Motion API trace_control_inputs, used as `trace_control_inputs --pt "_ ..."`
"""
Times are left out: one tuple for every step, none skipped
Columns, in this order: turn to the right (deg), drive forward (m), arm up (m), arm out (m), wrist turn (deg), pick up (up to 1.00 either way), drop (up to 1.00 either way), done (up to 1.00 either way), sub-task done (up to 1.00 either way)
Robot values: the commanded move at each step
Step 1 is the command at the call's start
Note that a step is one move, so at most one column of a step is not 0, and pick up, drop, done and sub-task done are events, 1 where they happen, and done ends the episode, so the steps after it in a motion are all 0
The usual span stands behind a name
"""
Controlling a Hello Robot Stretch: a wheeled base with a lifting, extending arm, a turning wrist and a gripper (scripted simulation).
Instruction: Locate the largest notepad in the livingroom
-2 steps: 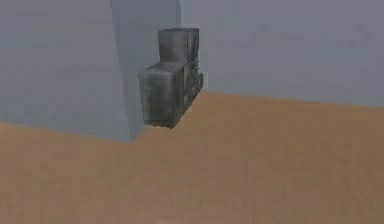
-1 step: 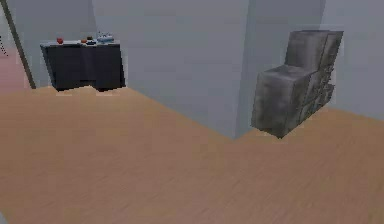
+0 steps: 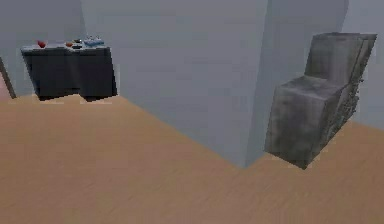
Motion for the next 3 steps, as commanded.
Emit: trace_control_inputs --pt "-42.0 0.0 0.0 0.0 0.0 0.0 0.0 0.0 0.0" --pt "0.0 1.0 0.0 0.0 0.0 0.0 0.0 0.0 0.0" --pt "-3.0 0.0 0.0 0.0 0.0 0.0 0.0 0.0 0.0"
